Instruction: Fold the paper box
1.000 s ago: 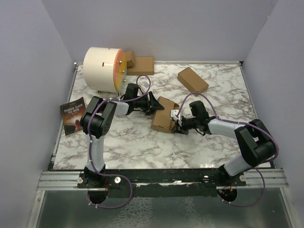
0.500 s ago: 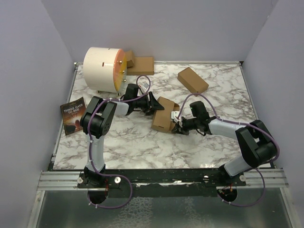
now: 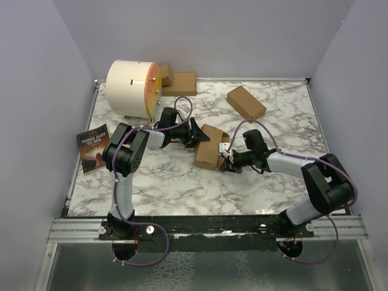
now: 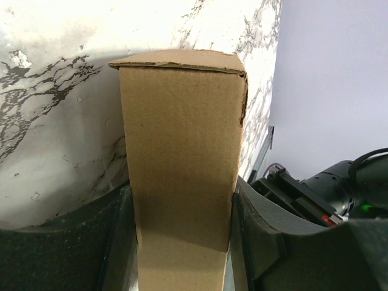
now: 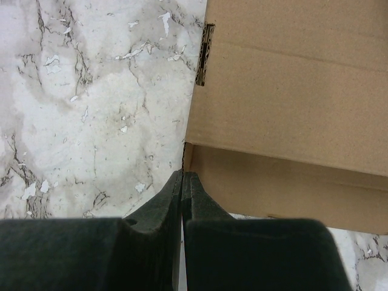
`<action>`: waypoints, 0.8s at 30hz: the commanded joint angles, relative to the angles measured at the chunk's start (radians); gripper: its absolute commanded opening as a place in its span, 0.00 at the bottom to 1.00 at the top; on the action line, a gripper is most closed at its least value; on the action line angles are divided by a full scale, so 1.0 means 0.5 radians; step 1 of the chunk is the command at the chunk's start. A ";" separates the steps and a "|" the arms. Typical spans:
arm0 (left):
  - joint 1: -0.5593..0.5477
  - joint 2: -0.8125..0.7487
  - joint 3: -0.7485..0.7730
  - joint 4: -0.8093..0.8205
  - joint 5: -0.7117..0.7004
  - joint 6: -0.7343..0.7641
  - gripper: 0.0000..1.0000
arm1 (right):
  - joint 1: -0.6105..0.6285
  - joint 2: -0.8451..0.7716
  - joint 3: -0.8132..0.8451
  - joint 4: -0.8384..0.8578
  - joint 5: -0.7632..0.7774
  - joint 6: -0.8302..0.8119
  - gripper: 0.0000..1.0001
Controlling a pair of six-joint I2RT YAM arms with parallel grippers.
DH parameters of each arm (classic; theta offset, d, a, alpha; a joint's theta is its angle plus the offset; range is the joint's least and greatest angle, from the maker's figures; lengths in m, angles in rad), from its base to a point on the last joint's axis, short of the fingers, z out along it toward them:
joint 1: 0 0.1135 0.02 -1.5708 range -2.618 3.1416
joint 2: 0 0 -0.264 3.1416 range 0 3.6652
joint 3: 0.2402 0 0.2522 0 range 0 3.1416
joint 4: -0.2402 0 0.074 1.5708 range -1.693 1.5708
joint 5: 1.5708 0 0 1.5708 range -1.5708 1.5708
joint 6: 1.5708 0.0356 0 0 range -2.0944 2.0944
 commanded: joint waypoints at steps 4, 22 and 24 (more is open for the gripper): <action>0.006 -0.003 -0.064 -0.074 -0.071 0.089 0.17 | -0.024 0.036 0.044 -0.117 0.013 0.090 0.01; 0.003 -0.015 -0.063 -0.059 -0.083 0.088 0.17 | -0.024 0.042 0.118 -0.126 -0.010 0.278 0.01; -0.001 -0.020 -0.064 -0.058 -0.087 0.086 0.17 | -0.024 0.027 0.109 -0.116 -0.018 0.275 0.01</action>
